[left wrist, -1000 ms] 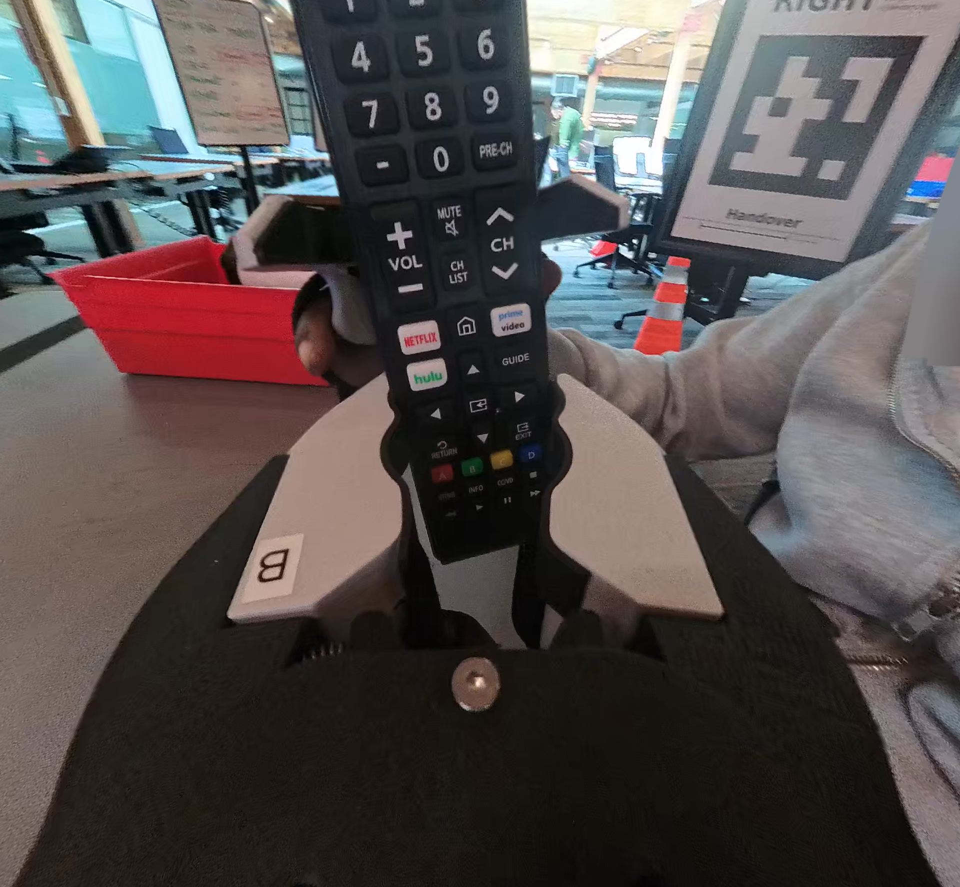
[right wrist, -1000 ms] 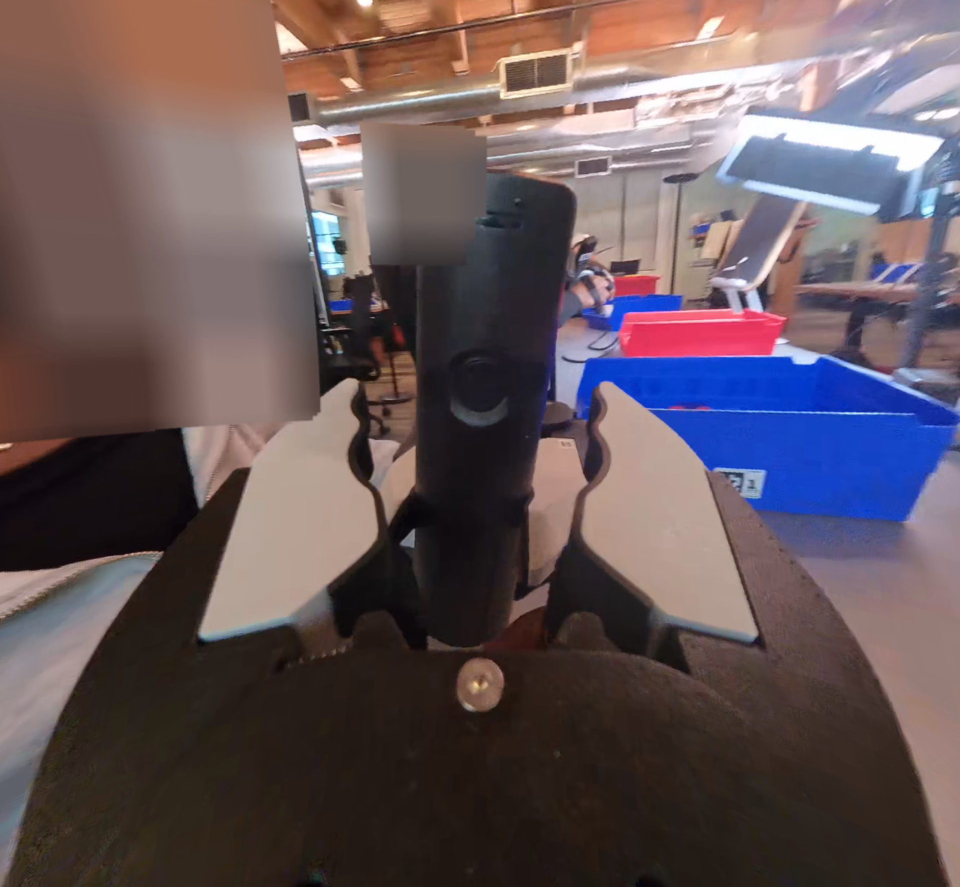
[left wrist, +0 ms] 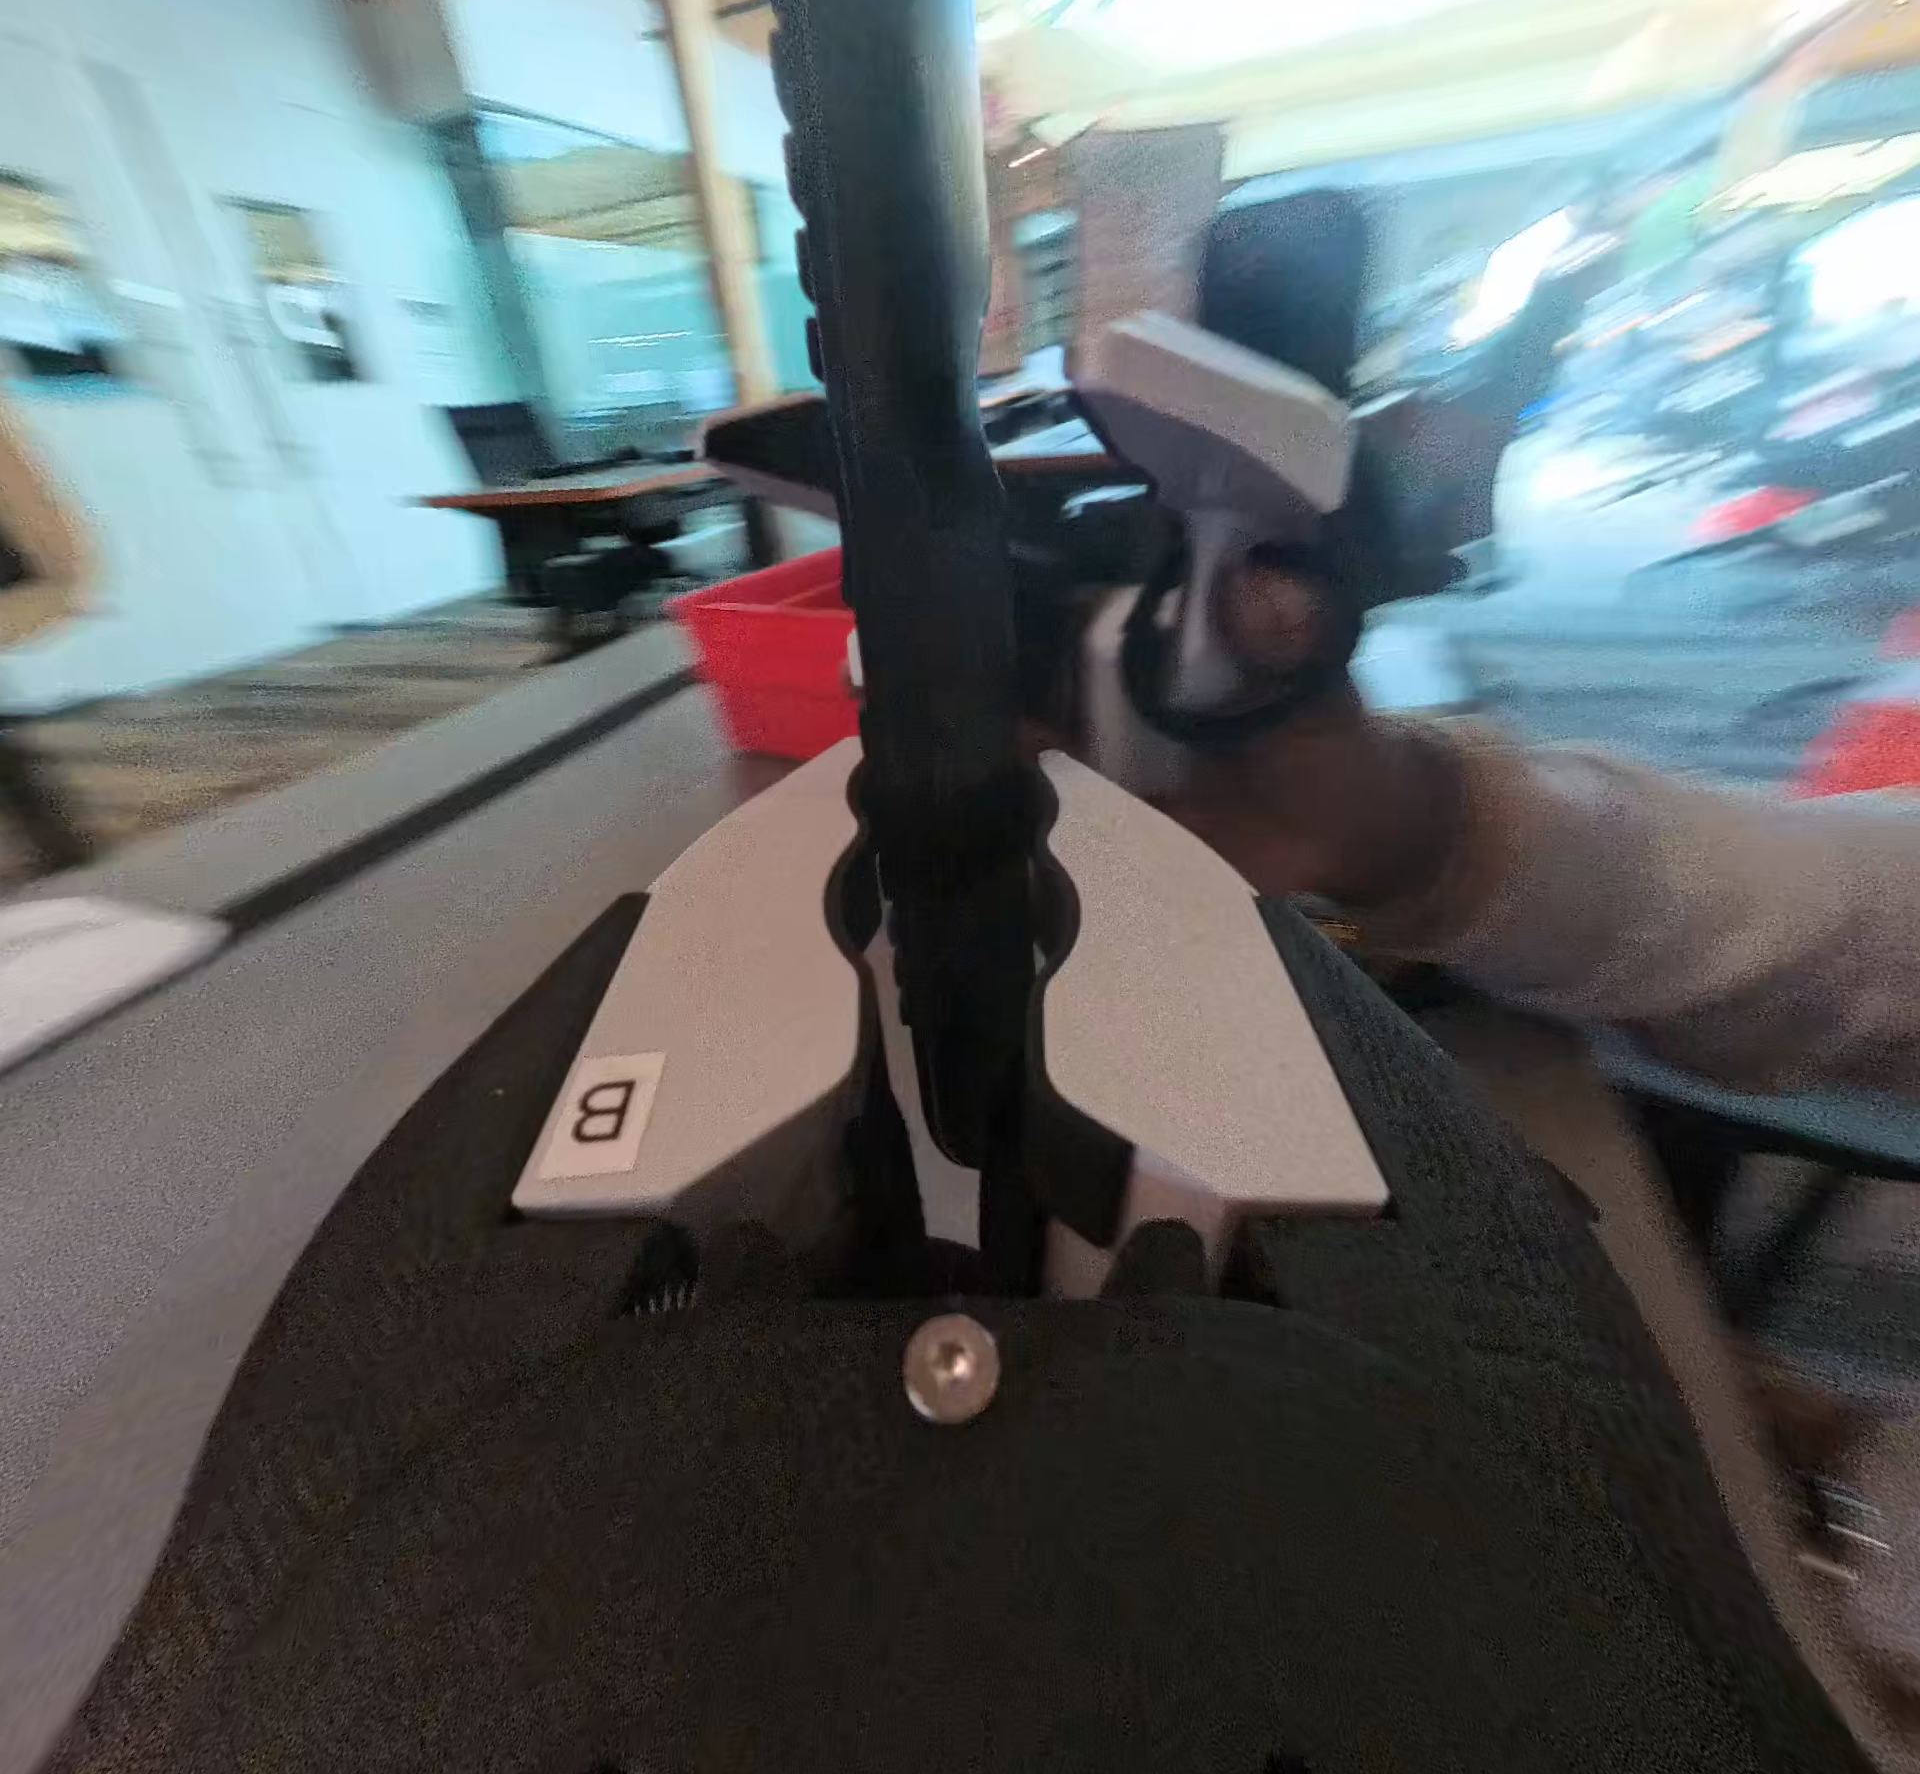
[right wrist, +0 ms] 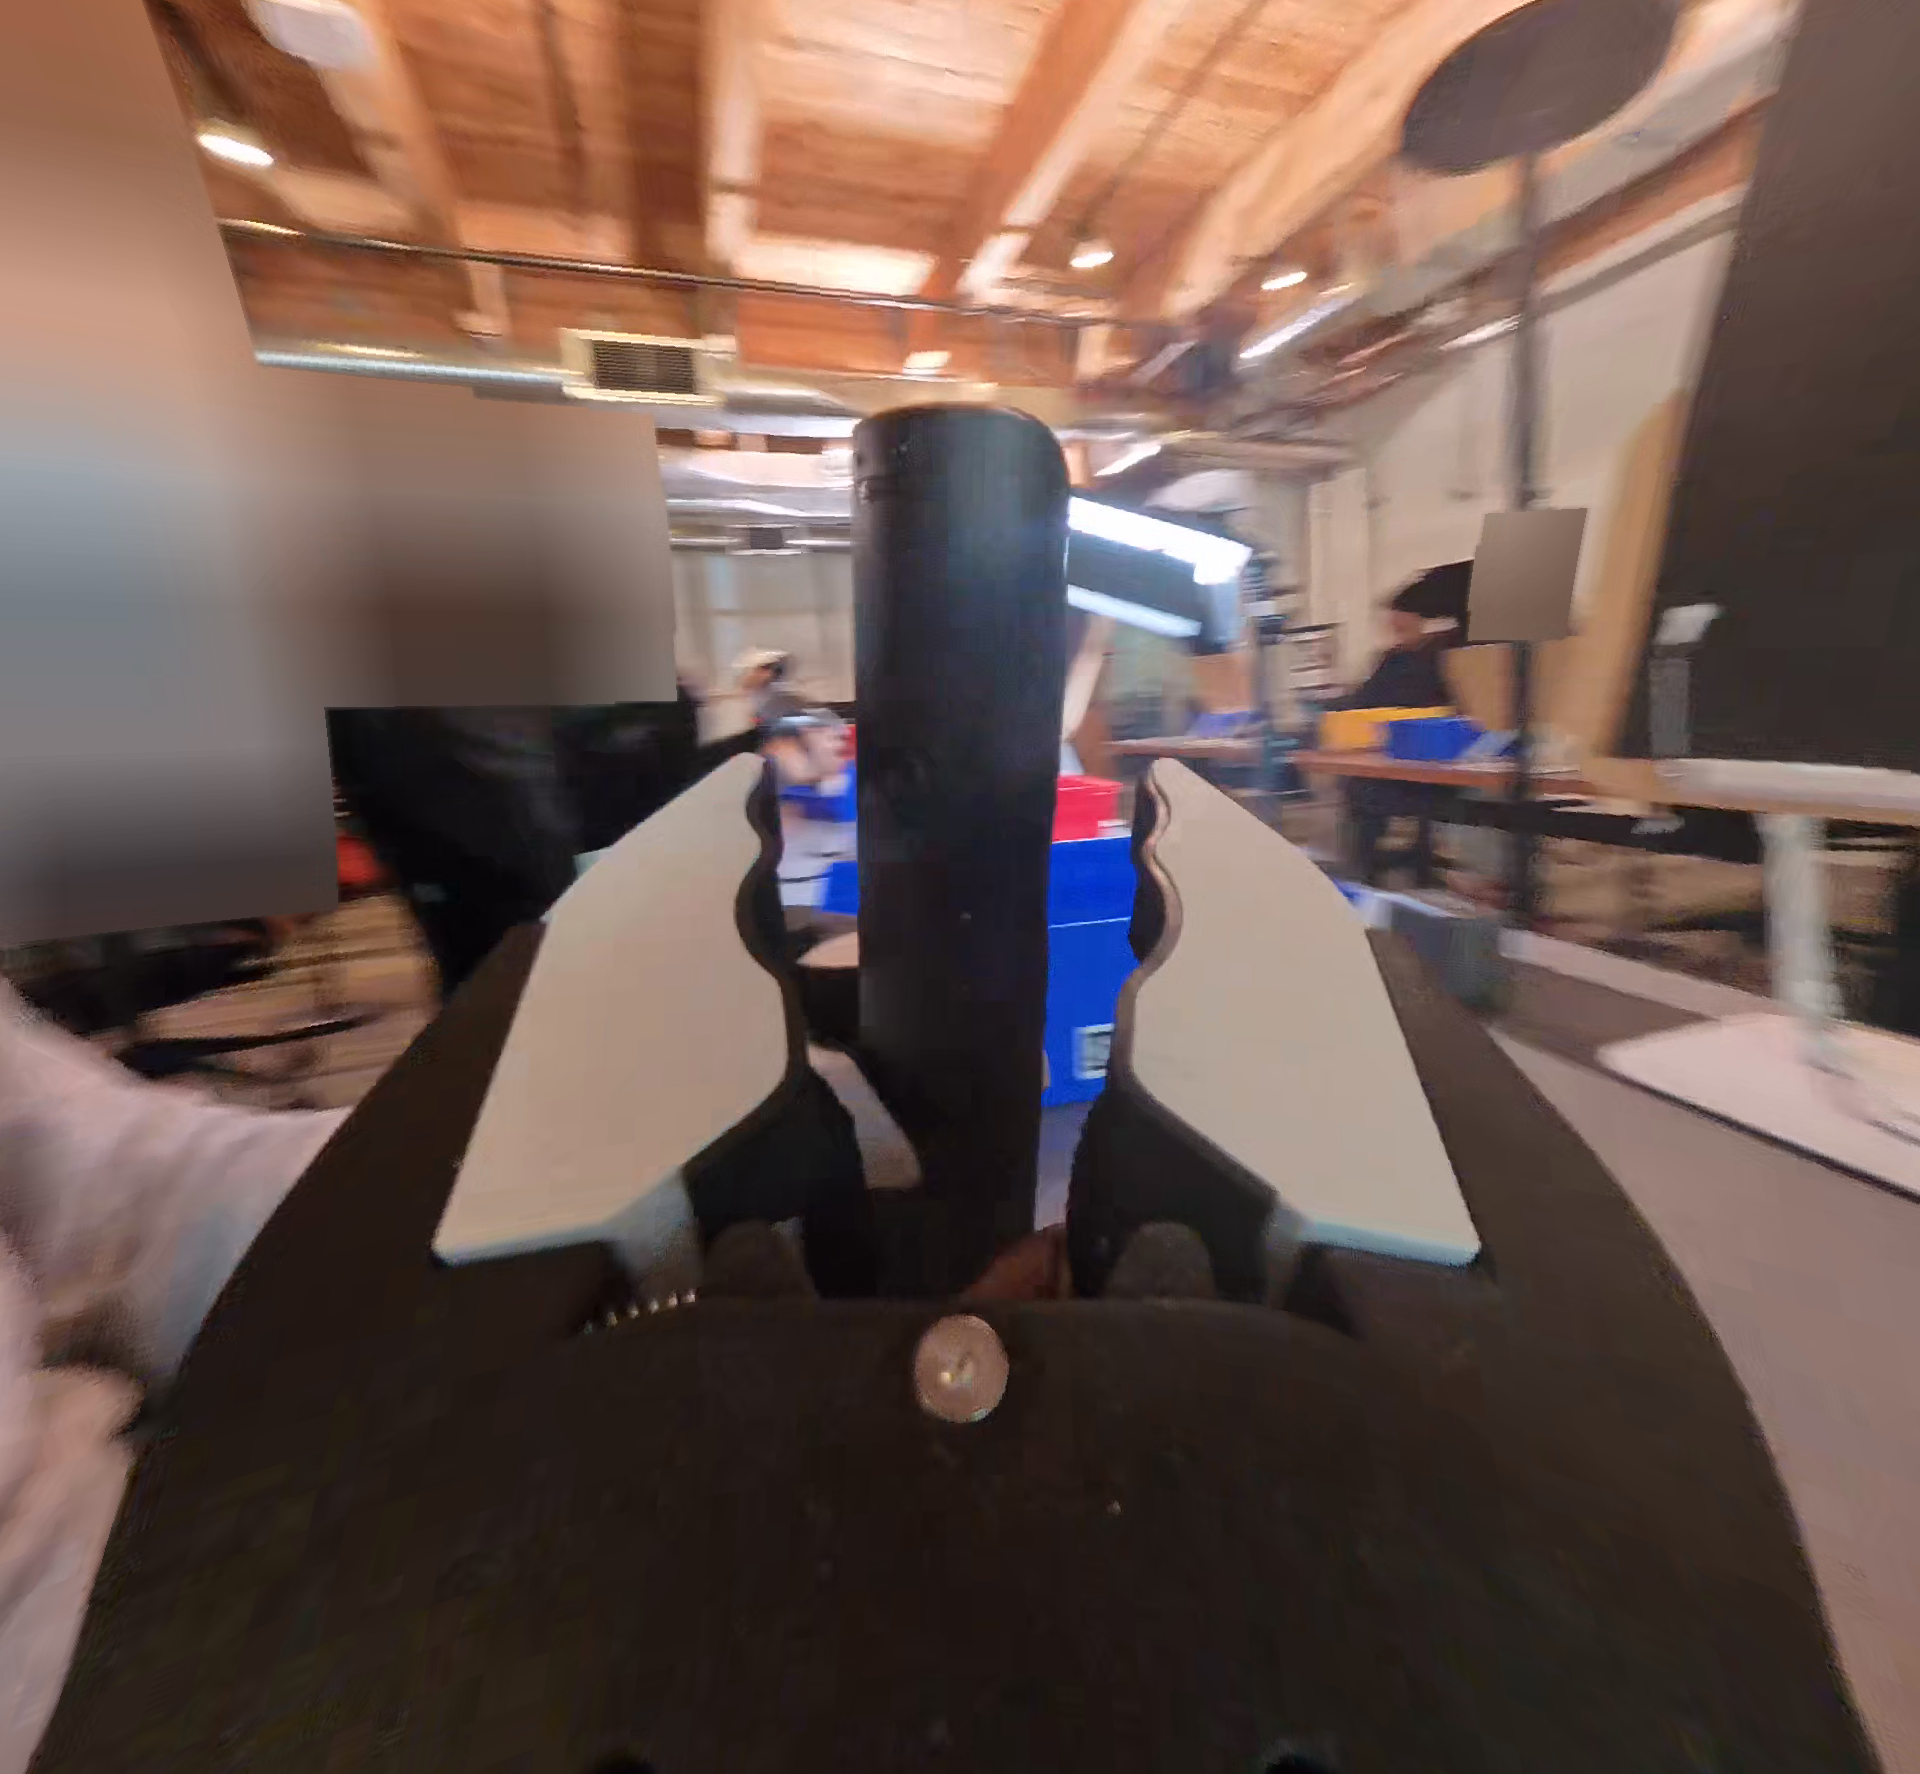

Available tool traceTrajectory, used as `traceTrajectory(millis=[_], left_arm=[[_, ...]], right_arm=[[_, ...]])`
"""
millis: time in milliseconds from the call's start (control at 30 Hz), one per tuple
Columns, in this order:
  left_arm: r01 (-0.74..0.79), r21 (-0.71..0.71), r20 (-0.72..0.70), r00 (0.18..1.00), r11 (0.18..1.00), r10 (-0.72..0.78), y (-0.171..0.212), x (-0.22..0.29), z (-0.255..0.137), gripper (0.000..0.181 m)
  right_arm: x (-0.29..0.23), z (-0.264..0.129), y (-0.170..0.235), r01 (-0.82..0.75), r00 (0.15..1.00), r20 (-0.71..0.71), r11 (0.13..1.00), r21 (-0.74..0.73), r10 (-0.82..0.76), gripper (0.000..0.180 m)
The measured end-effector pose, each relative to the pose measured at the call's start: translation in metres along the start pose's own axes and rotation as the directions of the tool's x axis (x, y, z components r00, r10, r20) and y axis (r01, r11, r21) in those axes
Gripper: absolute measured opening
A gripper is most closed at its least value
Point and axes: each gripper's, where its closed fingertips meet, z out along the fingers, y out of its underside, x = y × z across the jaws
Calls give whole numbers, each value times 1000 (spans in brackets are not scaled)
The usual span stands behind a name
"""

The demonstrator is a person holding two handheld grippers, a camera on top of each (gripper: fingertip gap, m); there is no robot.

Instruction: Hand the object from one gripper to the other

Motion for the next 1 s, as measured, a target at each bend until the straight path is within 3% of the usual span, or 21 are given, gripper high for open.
traceTrajectory(millis=[133,200,267,400,500,567,667,767,900,1000], left_arm=[[272,37,-339,909,962,-244,-15,27,-10,24],[313,-7,-392,873,950,-291,-11,32,-11,25],[293,-39,-387,877,955,-284,-5,35,-9,25],[270,-29,-264,927,962,-268,-1,18,-3,29],[177,6,-30,984,984,-177,2,-10,-1,61],[26,-21,160,987,999,-22,6,-26,-2,72],[-219,-133,322,913,967,251,10,-35,-2,75],[-258,-179,343,888,950,306,15,-34,3,74],[-267,-231,337,880,936,334,24,-36,4,57],[-218,-217,311,908,951,279,24,-35,2,54]], right_arm=[[-22,-8,12,-151,943,269,972,-181,197,69],[-30,-12,15,-199,904,333,953,-228,269,57],[-32,-12,18,-219,892,342,944,-248,297,27],[-26,-10,24,-100,946,276,961,-257,172,25],[-5,-6,23,1,996,89,985,-174,14,24],[8,-5,22,53,998,-33,990,-133,-58,24],[13,-5,22,96,986,-127,990,-102,-109,24],[11,-3,25,116,979,-156,990,-83,-128,24],[5,1,33,103,981,-155,990,-97,-118,24],[6,2,35,105,979,-164,988,-112,-122,26]])
